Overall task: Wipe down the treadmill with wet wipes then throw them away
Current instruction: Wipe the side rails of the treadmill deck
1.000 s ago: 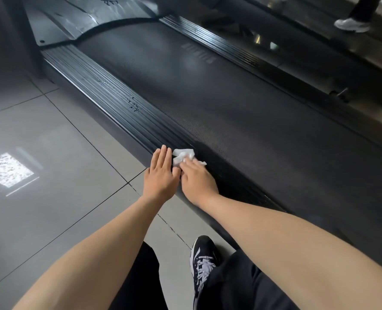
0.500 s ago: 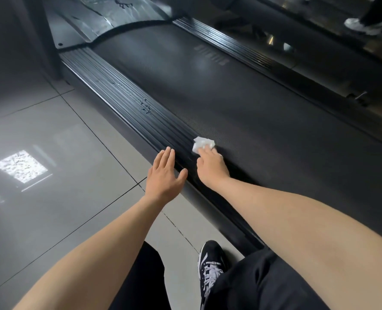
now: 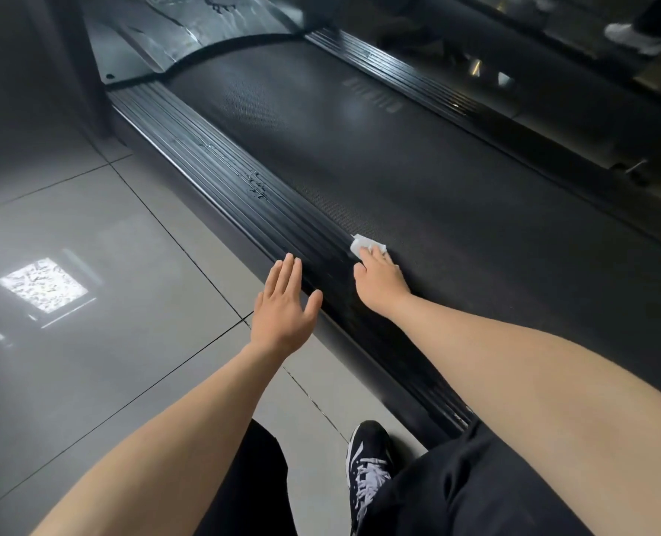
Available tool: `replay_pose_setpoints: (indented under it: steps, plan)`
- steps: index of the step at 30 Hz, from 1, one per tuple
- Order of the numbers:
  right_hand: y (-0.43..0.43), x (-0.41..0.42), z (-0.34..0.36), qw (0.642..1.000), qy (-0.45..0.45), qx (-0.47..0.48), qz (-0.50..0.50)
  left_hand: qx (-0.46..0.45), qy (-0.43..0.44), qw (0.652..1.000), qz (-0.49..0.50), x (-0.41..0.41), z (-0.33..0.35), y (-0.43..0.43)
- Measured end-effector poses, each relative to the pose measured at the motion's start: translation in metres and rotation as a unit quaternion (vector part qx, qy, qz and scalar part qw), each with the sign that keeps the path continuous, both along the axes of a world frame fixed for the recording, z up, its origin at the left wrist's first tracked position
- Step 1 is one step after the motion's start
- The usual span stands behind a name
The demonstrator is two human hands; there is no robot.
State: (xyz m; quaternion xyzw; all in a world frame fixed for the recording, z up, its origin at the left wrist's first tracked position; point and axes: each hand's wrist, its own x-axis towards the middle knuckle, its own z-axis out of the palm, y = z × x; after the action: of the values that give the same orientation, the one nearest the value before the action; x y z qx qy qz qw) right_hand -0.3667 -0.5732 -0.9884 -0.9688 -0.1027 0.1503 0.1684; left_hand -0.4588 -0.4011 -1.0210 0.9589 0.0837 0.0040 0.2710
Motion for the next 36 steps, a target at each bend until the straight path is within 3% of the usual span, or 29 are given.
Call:
replay_pose_setpoints:
  steps: [3,7,11,14,18,23,26,32,36]
  plan:
    - [0.002,-0.008,-0.001,1.0,-0.019,-0.009,-0.006,-0.01,-0.009,1.0,0.0,0.0,-0.002,0.0]
    - [0.018,-0.032,0.004,0.993,-0.029,0.087,0.08,-0.033,-0.017,0.999,0.006,-0.001,-0.005,-0.002]
    - [0.024,-0.03,0.002,0.986,-0.004,0.093,0.138,-0.032,-0.015,0.999,0.0,-0.001,-0.005,0.001]
    - [0.015,-0.015,0.001,0.994,-0.039,0.041,0.093,-0.027,-0.012,1.0,-0.007,-0.002,-0.003,0.003]
    - [0.012,-0.005,0.003,1.0,-0.017,0.005,0.017,-0.034,-0.004,0.999,-0.005,-0.002,-0.001,0.002]
    - [0.025,-0.036,0.011,0.989,-0.005,0.117,0.095,-0.095,-0.018,0.995,-0.002,-0.001,-0.002,0.002]
    - [0.028,-0.038,0.007,0.98,0.022,0.126,0.153,-0.104,-0.024,0.994,-0.011,-0.002,-0.003,0.006]
    - [0.013,-0.011,0.008,0.998,-0.029,0.028,0.055,-0.108,-0.014,0.994,-0.023,-0.003,0.001,0.008]
    - [0.023,-0.022,0.014,0.995,-0.026,0.069,0.067,-0.155,-0.022,0.987,-0.018,-0.003,0.003,0.009]
